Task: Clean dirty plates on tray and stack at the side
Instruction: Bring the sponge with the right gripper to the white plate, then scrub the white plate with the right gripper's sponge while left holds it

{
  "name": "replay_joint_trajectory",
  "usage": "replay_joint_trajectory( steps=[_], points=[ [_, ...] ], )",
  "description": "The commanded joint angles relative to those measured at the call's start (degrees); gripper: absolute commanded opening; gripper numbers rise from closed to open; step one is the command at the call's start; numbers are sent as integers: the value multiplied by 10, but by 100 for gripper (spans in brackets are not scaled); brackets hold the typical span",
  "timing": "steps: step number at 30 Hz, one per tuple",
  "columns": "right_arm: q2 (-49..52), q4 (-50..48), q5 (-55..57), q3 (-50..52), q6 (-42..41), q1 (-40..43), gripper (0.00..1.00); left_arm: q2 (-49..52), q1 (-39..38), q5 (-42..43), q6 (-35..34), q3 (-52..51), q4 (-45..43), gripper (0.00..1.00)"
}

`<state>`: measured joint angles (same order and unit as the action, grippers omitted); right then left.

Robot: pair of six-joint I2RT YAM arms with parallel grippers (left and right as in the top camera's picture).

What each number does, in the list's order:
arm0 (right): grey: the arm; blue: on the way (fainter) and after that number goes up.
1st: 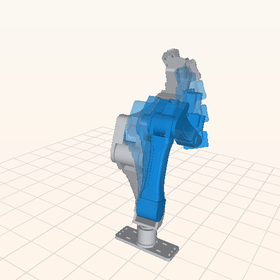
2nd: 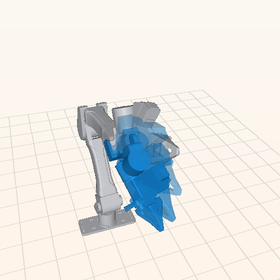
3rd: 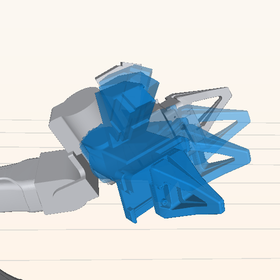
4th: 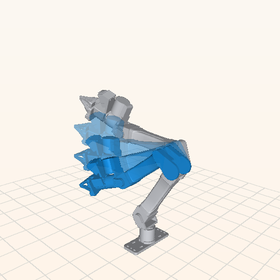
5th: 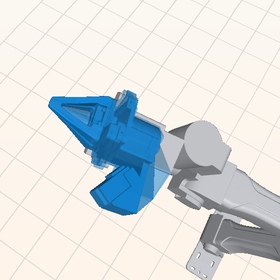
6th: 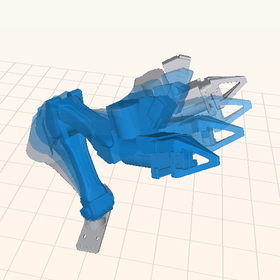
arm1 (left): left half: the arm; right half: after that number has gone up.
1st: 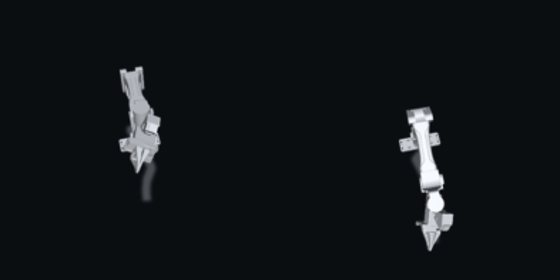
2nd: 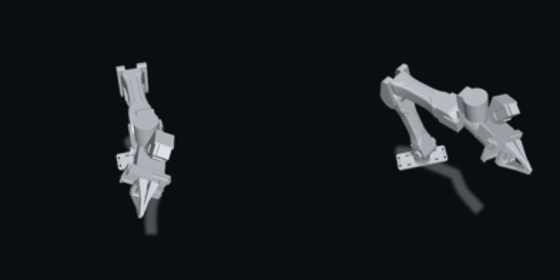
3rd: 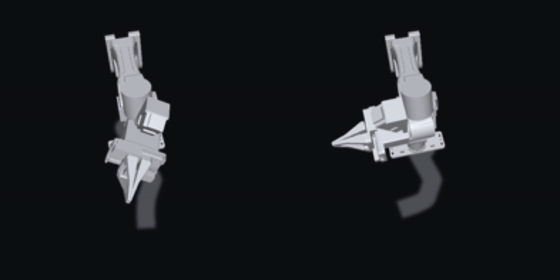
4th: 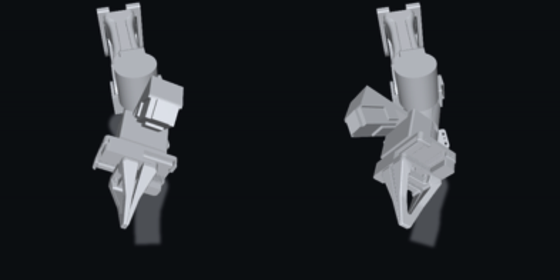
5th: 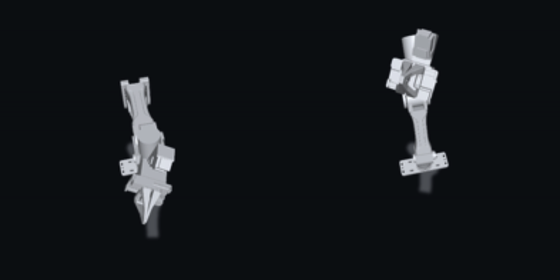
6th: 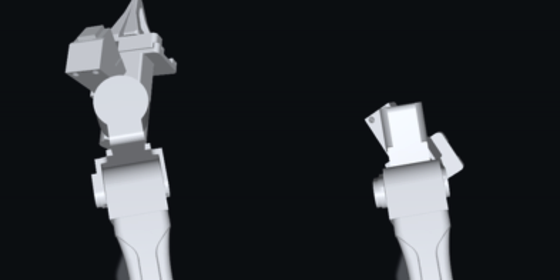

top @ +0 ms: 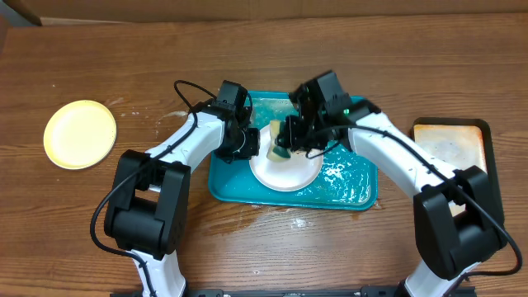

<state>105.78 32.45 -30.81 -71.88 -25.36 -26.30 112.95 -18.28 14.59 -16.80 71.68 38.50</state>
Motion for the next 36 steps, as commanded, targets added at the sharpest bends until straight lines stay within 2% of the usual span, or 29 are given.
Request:
replay_joint_trajectory(
  steps=[1,8,15,21,27,32,36],
  points=[
    [11,-67,5,74,-70,2,4,40,-1,-27,-10,-12,5,4],
    [11,-161,8,128,-126,-3,4,40,-1,-9,-10,-12,14,4],
    [40,-168,96,128,-167,-29,4,40,-2,-10,-10,-12,30,4],
    [98,-162,109,128,-184,-13,4,40,-2,-10,-6,-12,47,4],
    [106,-51,240,94,-186,38,4,40,-2,-21,1,-13,65,4],
    [106,54,309,19,-168,78,4,40,-2,-44,1,-13,77,4],
    [106,120,388,-43,-145,76,4,40,-2,-49,1,-14,82,4]
  ],
)
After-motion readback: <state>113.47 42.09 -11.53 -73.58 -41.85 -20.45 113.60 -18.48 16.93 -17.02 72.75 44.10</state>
